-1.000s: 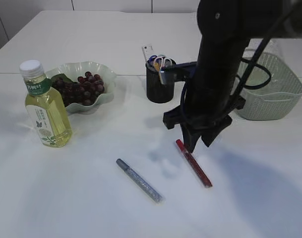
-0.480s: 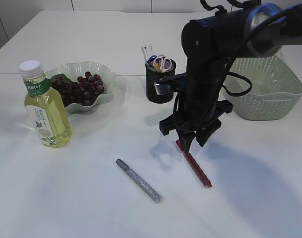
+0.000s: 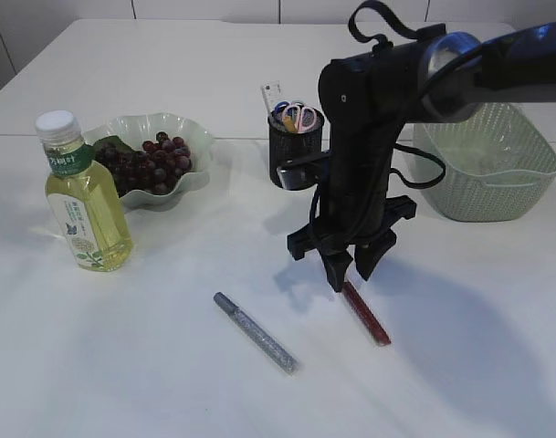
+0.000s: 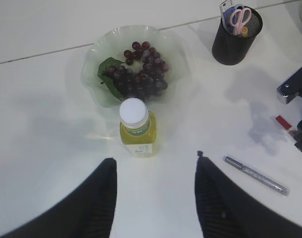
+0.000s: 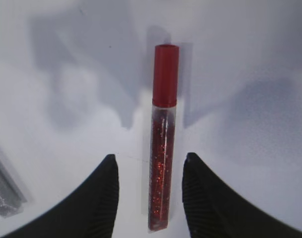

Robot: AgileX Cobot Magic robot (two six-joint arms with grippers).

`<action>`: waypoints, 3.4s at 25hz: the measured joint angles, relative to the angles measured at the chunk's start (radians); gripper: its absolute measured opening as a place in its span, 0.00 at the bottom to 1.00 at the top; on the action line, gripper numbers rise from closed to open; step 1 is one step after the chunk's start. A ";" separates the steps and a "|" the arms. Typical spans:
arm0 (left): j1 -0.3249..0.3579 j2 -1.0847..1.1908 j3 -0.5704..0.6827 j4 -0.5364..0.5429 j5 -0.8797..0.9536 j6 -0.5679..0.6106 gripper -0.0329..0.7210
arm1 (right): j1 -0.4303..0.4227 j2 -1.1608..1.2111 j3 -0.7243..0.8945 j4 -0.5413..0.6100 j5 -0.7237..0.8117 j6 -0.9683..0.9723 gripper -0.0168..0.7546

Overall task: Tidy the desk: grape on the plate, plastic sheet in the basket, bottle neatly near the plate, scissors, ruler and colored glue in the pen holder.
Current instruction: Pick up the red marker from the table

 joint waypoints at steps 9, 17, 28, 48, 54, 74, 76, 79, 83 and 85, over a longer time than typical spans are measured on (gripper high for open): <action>0.000 0.000 0.000 0.000 0.000 0.000 0.54 | 0.000 0.032 0.000 -0.004 -0.020 0.000 0.43; 0.000 0.000 0.000 0.000 0.000 0.000 0.54 | 0.000 0.051 0.000 -0.012 -0.030 0.000 0.43; 0.000 0.000 0.000 0.000 0.000 0.000 0.54 | 0.000 0.076 0.000 -0.022 -0.033 0.000 0.43; 0.000 0.000 0.000 0.000 0.000 0.000 0.54 | 0.000 0.088 0.000 -0.022 -0.039 0.000 0.36; 0.000 0.000 0.000 0.000 0.000 0.000 0.54 | 0.000 0.088 0.000 -0.022 -0.039 0.000 0.23; 0.000 0.000 0.000 0.000 0.000 0.000 0.54 | 0.000 0.027 0.016 -0.012 -0.029 0.000 0.10; 0.000 0.000 0.000 0.000 0.000 0.000 0.54 | 0.000 -0.019 0.052 -0.012 -0.064 0.000 0.10; 0.000 0.000 0.000 0.000 0.000 0.000 0.54 | 0.000 -0.104 0.143 -0.011 -0.140 0.000 0.10; 0.000 0.000 0.000 0.000 0.000 0.000 0.54 | 0.000 -0.239 0.299 -0.013 -0.300 0.000 0.10; 0.000 0.000 0.000 0.000 0.000 0.000 0.54 | 0.000 -0.304 0.369 -0.015 -0.377 0.004 0.10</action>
